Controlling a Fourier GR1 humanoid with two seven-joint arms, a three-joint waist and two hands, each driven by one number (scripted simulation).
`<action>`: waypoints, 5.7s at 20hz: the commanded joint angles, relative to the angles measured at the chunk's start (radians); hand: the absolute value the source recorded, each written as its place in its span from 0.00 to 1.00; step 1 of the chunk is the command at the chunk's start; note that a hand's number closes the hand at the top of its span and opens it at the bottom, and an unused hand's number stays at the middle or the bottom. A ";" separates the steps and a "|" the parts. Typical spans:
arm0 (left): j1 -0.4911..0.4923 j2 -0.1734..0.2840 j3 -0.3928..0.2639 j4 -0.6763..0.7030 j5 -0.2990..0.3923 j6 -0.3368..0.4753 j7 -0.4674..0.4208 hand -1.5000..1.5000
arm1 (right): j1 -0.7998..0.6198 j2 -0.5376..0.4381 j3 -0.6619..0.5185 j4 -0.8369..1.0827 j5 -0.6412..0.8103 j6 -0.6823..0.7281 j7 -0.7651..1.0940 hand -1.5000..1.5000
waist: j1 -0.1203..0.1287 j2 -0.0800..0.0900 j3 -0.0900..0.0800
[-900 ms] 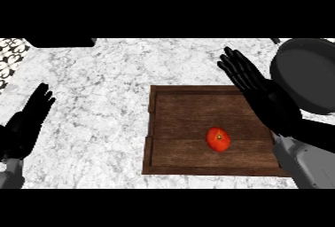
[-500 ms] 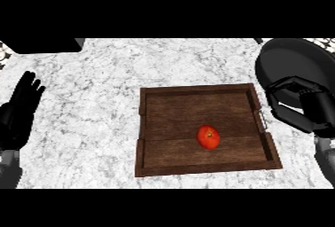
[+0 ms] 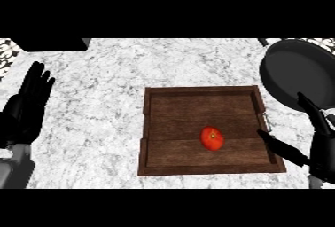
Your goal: Pick the tomato from the tray and place it in the pot
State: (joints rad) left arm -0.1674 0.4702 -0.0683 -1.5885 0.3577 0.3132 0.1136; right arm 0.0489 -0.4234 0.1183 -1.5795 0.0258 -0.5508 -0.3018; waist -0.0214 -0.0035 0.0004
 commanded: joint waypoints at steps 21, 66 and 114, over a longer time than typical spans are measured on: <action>-0.021 -0.083 -0.029 -0.052 -0.099 0.051 0.074 0.50 | -0.338 -0.119 0.385 -0.327 0.216 0.585 1.248 0.00 | 0.032 0.003 -0.001; 0.005 -0.210 0.167 -0.012 -0.216 -0.175 0.056 0.50 | -0.259 0.272 0.313 0.147 0.717 0.689 0.901 1.00 | 0.024 0.004 -0.001; -0.069 -0.257 0.162 -0.046 -0.273 -0.163 0.145 0.50 | -0.387 -0.110 -0.453 0.157 0.303 0.632 0.258 1.00 | 0.032 0.007 0.000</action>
State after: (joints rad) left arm -0.2074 0.2238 0.1003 -1.6435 0.0898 0.1435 0.2379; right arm -0.2685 -0.5128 -0.3022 -1.6321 0.3093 0.1055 0.0670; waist 0.0075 0.0021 0.0002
